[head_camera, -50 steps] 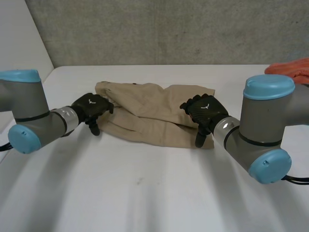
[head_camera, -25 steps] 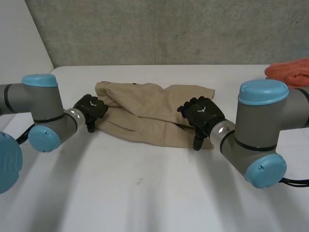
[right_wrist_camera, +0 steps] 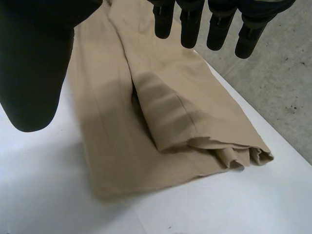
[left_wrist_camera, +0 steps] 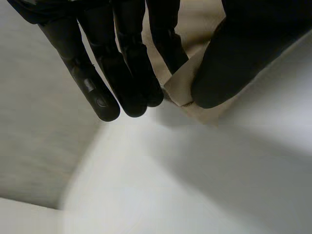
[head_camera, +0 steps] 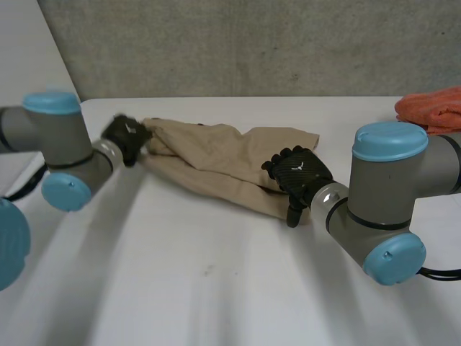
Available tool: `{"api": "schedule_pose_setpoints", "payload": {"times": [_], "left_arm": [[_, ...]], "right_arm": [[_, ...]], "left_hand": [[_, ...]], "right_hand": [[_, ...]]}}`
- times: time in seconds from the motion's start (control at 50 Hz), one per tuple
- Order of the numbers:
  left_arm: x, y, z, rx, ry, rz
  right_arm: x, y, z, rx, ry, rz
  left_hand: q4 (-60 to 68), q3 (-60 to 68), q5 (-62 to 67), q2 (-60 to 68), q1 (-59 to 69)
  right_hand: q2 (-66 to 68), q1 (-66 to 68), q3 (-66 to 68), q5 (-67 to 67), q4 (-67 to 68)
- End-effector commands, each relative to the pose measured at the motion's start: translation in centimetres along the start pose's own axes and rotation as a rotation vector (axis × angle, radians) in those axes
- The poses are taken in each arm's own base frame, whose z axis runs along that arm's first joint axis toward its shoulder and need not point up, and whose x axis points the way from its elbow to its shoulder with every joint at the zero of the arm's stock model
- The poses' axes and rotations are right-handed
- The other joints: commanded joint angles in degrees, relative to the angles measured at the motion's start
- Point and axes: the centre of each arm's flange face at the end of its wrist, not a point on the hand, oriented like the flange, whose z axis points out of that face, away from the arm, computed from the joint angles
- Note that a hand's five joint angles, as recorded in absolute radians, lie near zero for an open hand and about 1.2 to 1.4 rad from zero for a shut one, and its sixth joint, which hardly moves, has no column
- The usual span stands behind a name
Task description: Fold the laundry.
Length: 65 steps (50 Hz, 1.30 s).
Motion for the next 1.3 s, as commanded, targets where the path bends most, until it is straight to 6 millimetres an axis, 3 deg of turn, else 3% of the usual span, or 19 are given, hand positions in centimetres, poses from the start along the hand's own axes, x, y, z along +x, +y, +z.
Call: {"api": "schedule_pose_setpoints", "payload": {"times": [0.02,0.04,0.06,0.12,0.16,0.24,0.3,0.34,0.44,0.48,0.5,0.58,0.78,0.9,1.02,1.1,1.12,1.18,1.3], "left_arm": [[-8.5,-10.0,-1.4,0.38,-0.329,-0.049],[-9.8,-12.7,-2.2,0.479,-0.38,-0.063],[-10.1,-14.0,-2.7,0.524,-0.391,-0.072],[-10.2,-18.6,-4.6,0.673,-0.383,-0.132],[-9.6,-20.3,-5.3,0.73,-0.35,-0.176],[-6.1,-22.8,-6.4,0.803,-0.181,-0.321],[-1.8,-24.1,-7.3,0.837,0.049,-0.424],[2.3,-23.7,-7.4,0.812,0.246,-0.47],[9.4,-21.6,-7.7,0.722,0.539,-0.504],[11.0,-20.9,-7.6,0.697,0.57,-0.501],[11.8,-20.5,-7.5,0.676,0.57,-0.496],[11.0,-20.0,-6.9,0.637,0.477,-0.497],[4.8,-20.7,-9.0,0.538,0.217,-0.555],[3.3,-18.1,-12.3,0.326,0.135,-0.579],[4.6,-14.6,-15.8,0.135,0.17,-0.577],[6.5,-12.3,-18.3,0.033,0.254,-0.569],[7.3,-11.5,-19.2,-0.003,0.292,-0.565],[8.3,-10.3,-20.3,-0.065,0.347,-0.561],[9.9,-8.1,-21.7,-0.173,0.427,-0.556]], "right_arm": [[0.4,-0.2,0.1,0.012,0.013,0.005],[0.7,-0.2,0.1,0.013,0.02,0.006],[0.9,-0.3,0.1,0.014,0.024,0.007],[1.4,-0.3,0.2,0.018,0.037,0.011],[1.8,-0.4,0.3,0.021,0.049,0.015],[2.7,-0.6,0.3,0.025,0.078,0.034],[3.6,-0.8,0.3,0.031,0.107,0.054],[4.2,-0.9,0.3,0.037,0.124,0.066],[5.7,-1.0,0.5,0.042,0.17,0.094],[6.2,-0.9,0.5,0.042,0.187,0.103],[6.8,-0.9,0.6,0.04,0.207,0.112],[8.3,-0.6,0.6,0.028,0.261,0.123],[11.5,-0.7,0.3,0.013,0.391,0.087],[9.9,-1.7,-0.9,0.034,0.273,-0.08],[6.7,-0.5,-2.3,0.015,0.067,-0.307],[4.4,1.4,-3.3,-0.035,-0.071,-0.41],[3.8,2.1,-3.6,-0.055,-0.103,-0.439],[3.2,3.1,-3.6,-0.078,-0.123,-0.457],[2.7,4.9,-2.3,-0.044,-0.085,-0.418]], "left_hand": [[11.5,12.1,13.0,11.9,17.9],[11.5,12.1,13.0,11.9,17.9],[11.5,12.1,13.0,11.9,17.9],[11.5,12.1,13.0,11.9,17.9],[11.5,12.1,13.0,11.9,17.9],[11.5,12.1,13.0,11.9,17.9],[11.5,12.1,13.0,11.9,17.9],[11.5,12.1,13.0,11.9,17.9],[11.5,12.1,13.0,11.9,17.9],[3.0,3.6,4.5,3.4,9.4],[-15.0,-14.4,-13.6,-14.7,-8.7],[-57.0,-56.4,-55.5,-56.6,-50.6],[-58.5,-57.9,-57.0,-58.1,-52.1],[-58.5,-57.9,-57.0,-58.1,-52.1],[-52.9,-52.3,-51.5,-52.6,-46.5],[-48.8,-48.2,-47.4,-48.5,-42.5],[-47.5,-46.9,-46.1,-47.2,-41.1],[-47.2,-46.6,-45.7,-46.8,-40.8],[-47.2,-46.6,-45.7,-46.8,-40.8]], "right_hand": [[-1.4,-2.4,-1.7,-2.3,-1.4],[-1.4,-2.4,-1.7,-2.3,-1.4],[-1.4,-2.4,-1.7,-2.3,-1.4],[-1.4,-2.4,-1.7,-2.3,-1.4],[-1.4,-2.4,-1.7,-2.3,-1.4],[-1.4,-2.4,-1.7,-2.3,-1.4],[-1.4,-2.4,-1.7,-2.3,-1.4],[-1.4,-2.4,-1.7,-2.3,-1.4],[-1.4,-2.4,-1.7,-2.3,-1.4],[-1.4,-2.4,-1.7,-2.3,-1.4],[-1.4,-2.4,-1.7,-2.3,-1.4],[-1.4,-2.4,-1.7,-2.3,-1.4],[-1.4,-2.4,-1.7,-2.3,-1.4],[-1.4,-2.4,-1.7,-2.3,-1.4],[-1.4,-2.4,-1.7,-2.3,-1.4],[-1.4,-2.4,-1.7,-2.3,-1.4],[4.2,3.3,3.9,3.3,4.2],[16.7,15.8,16.4,15.8,16.7],[18.3,17.3,18.0,17.3,18.3]]}}
